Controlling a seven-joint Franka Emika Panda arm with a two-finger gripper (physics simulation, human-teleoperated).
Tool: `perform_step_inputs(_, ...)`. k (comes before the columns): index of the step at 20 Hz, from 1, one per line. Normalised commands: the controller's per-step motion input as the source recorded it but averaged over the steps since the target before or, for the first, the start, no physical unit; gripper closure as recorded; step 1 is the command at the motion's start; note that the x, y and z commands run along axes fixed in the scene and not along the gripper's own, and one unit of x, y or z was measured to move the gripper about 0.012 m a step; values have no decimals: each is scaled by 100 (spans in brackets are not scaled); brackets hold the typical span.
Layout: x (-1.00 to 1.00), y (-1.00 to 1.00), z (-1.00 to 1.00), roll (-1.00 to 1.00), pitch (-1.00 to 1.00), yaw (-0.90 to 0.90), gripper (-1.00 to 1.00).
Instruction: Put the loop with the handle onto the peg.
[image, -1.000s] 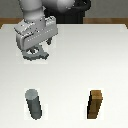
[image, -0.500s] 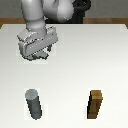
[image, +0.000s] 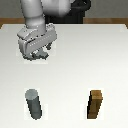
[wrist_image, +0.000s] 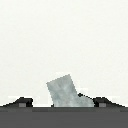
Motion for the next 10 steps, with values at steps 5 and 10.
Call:
perform_step_inputs(5,0,0,0,0,0,18,-100)
perform_step_inputs(10,0,20,0,0,0,6,-100)
